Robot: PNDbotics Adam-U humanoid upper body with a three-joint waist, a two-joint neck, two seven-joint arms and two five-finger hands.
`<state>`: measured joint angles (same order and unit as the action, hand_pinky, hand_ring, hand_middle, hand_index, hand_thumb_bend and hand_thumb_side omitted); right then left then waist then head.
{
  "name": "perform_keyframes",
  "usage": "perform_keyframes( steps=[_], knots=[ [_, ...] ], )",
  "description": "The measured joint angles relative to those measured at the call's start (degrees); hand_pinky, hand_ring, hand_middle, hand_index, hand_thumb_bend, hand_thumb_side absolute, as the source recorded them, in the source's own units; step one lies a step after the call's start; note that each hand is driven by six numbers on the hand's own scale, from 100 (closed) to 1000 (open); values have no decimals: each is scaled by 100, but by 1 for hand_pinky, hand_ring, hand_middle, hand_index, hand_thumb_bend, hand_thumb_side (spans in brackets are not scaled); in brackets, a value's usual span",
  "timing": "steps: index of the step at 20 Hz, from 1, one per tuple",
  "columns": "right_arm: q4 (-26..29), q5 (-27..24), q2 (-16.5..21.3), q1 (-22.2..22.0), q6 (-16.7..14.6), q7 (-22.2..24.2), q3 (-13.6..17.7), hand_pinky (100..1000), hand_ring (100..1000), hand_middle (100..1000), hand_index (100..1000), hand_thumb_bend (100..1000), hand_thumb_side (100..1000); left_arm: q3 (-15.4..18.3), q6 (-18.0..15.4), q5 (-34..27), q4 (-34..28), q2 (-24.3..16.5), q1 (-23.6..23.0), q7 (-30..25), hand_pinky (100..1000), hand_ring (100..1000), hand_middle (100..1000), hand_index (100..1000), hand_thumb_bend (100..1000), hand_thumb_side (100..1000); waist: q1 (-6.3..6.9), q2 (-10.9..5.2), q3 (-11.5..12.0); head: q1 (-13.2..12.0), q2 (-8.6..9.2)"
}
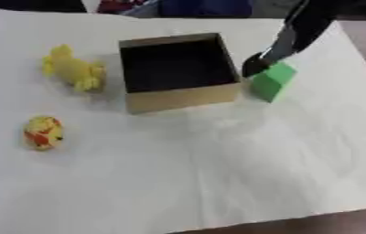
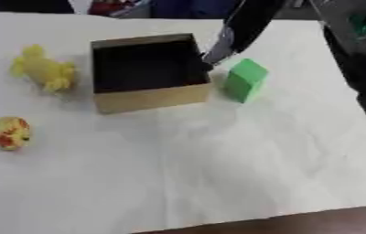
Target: Pick up objects on the table and place them in the box.
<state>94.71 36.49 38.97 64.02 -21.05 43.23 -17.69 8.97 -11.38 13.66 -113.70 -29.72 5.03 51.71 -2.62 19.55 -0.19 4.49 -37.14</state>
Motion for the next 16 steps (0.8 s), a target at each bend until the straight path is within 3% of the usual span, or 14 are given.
perform_keyframes(
  steps=[16],
  knots=[
    [-351, 280, 343, -327, -94, -111, -212, 922, 959, 956, 932, 692, 533, 1, 8, -8, 0, 0, -5, 5, 338, 582, 592, 774, 189, 1000, -34, -16, -23, -84, 41]
  ],
)
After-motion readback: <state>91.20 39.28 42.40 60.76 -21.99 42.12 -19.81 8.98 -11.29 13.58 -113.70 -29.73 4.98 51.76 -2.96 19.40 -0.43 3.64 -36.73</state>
